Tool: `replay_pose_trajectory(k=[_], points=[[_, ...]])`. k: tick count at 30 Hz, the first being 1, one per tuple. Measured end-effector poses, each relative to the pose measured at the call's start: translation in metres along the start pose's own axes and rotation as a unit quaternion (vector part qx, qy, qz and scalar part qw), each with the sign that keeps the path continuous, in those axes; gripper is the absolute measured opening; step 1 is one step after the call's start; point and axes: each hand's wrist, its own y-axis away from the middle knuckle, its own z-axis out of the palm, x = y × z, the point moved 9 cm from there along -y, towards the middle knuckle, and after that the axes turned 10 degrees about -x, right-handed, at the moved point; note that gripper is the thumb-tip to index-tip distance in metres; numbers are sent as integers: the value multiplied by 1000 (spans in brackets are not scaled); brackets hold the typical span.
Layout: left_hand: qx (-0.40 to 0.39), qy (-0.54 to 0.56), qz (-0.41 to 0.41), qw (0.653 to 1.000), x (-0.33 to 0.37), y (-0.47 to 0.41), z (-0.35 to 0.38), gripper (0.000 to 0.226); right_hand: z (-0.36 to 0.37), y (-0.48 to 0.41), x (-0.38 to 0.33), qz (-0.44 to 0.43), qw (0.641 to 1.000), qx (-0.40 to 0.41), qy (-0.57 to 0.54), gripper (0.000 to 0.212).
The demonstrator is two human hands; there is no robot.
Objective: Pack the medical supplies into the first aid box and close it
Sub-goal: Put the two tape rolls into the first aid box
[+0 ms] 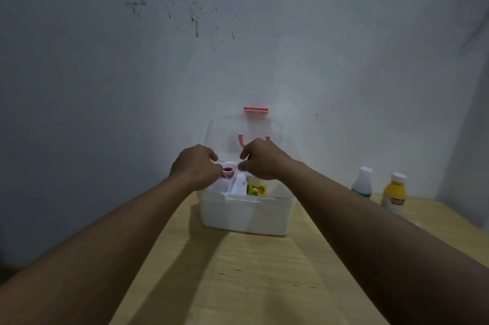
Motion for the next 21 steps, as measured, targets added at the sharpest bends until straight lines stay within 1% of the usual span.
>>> replay_pose_trajectory(k=[4, 11, 16, 21], points=[[16, 13, 29, 999, 25, 14, -5, 39, -15, 28, 12, 15, 999, 17, 25, 42], [14, 21, 95, 995, 77, 42, -3, 36, -47, 83, 47, 69, 995, 42, 50, 42], [-4, 21, 133, 991, 115, 59, 16, 34, -67, 123, 73, 107, 990, 57, 65, 43], [-34, 17, 176, 984, 157, 71, 44, 35, -81, 154, 103, 149, 984, 77, 51, 44]])
